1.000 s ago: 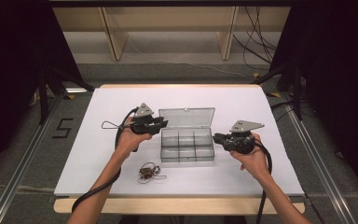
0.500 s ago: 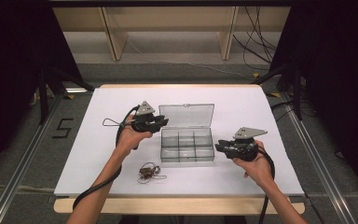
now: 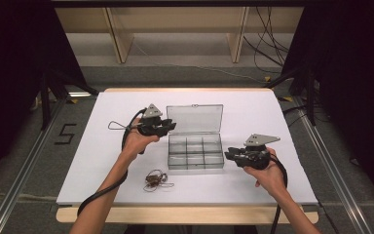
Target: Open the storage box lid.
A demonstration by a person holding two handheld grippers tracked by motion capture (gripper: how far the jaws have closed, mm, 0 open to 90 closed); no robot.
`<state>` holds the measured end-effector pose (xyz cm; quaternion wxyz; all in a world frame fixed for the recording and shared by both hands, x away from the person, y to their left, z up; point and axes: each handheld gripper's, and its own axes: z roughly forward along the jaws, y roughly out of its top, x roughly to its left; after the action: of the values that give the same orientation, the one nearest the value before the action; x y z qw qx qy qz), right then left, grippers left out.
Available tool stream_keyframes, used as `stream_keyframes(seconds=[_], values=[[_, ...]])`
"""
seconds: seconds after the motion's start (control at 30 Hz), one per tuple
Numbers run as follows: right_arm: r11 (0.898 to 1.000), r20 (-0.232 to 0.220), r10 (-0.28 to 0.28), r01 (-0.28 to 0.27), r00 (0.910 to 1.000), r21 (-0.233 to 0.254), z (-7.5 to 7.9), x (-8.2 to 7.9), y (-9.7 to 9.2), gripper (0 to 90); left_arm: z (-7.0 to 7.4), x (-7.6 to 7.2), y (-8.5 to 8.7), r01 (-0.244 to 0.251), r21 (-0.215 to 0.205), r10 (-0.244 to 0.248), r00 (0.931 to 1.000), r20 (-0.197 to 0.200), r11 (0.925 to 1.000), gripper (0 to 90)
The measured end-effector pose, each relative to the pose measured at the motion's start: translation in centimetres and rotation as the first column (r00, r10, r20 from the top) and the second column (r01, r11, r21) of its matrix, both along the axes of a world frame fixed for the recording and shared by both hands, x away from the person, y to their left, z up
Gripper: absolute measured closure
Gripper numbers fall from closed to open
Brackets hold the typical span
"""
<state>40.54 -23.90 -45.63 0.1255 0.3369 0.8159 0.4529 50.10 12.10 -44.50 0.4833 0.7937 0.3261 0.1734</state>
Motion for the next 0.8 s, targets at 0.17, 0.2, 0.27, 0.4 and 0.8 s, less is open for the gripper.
stream_keyframes(seconds=[0.17,0.2,0.27,0.4,0.8], values=[[1.0,-0.008,0.0,0.0,1.0,-0.001,0.01,-0.04,-0.02,71.9,-0.01,0.33,0.04,0.008,0.001,-0.008,0.9999,-0.007,1.0,70.8],[1.0,-0.012,-0.006,0.007,0.9999,0.002,0.01,-0.1,0.01,71.9,-0.01,0.37,0.01,0.002,0.005,-0.002,1.0,-0.002,1.0,70.7],[1.0,-0.011,-0.002,0.002,0.9999,0.001,0.0,-0.06,0.0,71.9,-0.03,0.52,0.03,0.009,0.004,-0.009,1.0,-0.003,1.0,70.5],[1.0,0.014,0.005,-0.005,0.9999,-0.012,-0.05,0.08,-0.08,71.9,-0.07,0.58,-0.02,-0.004,-0.001,0.004,0.9999,-0.01,1.0,70.2],[1.0,-0.001,0.013,-0.013,0.9999,-0.005,-0.31,0.1,0.13,68.8,-0.05,1.09,-0.22,-0.016,0.001,0.016,0.9994,-0.031,0.9999,68.6]])
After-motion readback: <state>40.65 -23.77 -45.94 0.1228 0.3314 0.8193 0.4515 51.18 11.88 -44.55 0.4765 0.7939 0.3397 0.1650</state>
